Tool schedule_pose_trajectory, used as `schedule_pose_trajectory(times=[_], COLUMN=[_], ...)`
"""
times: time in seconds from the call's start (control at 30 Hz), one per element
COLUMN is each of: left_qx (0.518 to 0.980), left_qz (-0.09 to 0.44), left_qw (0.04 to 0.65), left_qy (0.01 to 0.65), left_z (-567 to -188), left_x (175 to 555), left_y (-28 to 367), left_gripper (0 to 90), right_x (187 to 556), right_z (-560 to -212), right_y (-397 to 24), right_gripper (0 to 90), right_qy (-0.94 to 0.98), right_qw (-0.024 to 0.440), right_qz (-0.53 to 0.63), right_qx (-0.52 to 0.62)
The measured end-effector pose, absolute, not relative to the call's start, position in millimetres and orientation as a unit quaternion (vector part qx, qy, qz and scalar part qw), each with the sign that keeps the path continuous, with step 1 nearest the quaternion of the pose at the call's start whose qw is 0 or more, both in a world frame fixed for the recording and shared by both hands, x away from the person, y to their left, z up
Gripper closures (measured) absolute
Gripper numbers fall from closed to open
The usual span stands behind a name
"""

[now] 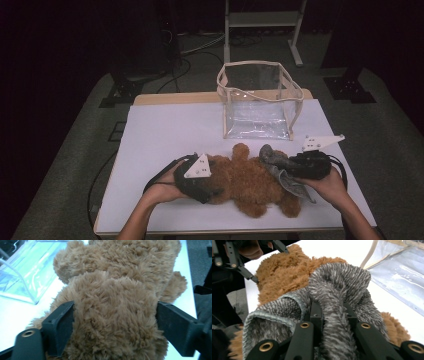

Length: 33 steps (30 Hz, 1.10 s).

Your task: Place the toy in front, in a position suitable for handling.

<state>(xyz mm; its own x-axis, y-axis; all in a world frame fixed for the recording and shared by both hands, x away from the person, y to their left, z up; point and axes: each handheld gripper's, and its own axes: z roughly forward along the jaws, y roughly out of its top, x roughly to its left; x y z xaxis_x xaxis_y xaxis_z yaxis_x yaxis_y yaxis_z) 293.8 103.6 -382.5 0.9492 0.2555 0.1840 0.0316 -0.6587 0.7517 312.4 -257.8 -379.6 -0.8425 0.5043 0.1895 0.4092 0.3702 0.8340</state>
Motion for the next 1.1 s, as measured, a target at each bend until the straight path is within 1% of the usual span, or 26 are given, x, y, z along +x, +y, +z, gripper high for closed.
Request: schedule_pose_trajectory(times=[0.03,0.13,0.23,0.43,0.63,0.77,0.8,0.83,0.9,0.97,1.1], left_qx=[0.898,0.888,0.885,0.888,0.884,0.884,0.884,0.883,0.883,0.888,0.894], left_qz=[0.141,0.153,0.145,0.136,0.136,0.146,0.15,0.157,0.159,0.156,0.154], left_qw=[0.409,0.421,0.426,0.421,0.429,0.427,0.426,0.426,0.424,0.417,0.403], left_qy=[0.084,0.103,0.119,0.125,0.128,0.124,0.121,0.118,0.12,0.118,0.118], left_z=[-382,-383,-390,-407,-412,-414,-412,-410,-407,-403,-399], left_x=[295,295,295,293,294,295,295,296,296,299,299], left_y=[107,120,128,132,133,123,121,121,120,119,123], left_gripper=[16.3,12.7,10.1,8.3,8.4,12.7,16.0,22.6,30.1,32.2,33.7], right_x=[314,319,316,302,291,291,292,294,298,303,315], right_z=[-380,-380,-379,-385,-395,-401,-402,-403,-403,-401,-396], right_y=[-255,-257,-263,-278,-289,-290,-289,-288,-284,-280,-267], right_gripper=[75.8,75.8,75.7,75.7,75.7,75.7,75.7,75.8,75.9,76.0,76.0], right_qy=[0.827,0.825,0.823,0.822,0.818,0.811,0.811,0.81,0.808,0.807,0.804], right_qw=[0.05,0.05,0.057,0.064,0.056,0.041,0.04,0.038,0.037,0.038,0.037], right_qz=[0.486,0.487,0.487,0.483,0.487,0.495,0.496,0.497,0.499,0.502,0.509], right_qx=[0.277,0.282,0.286,0.296,0.303,0.309,0.308,0.309,0.31,0.31,0.304])
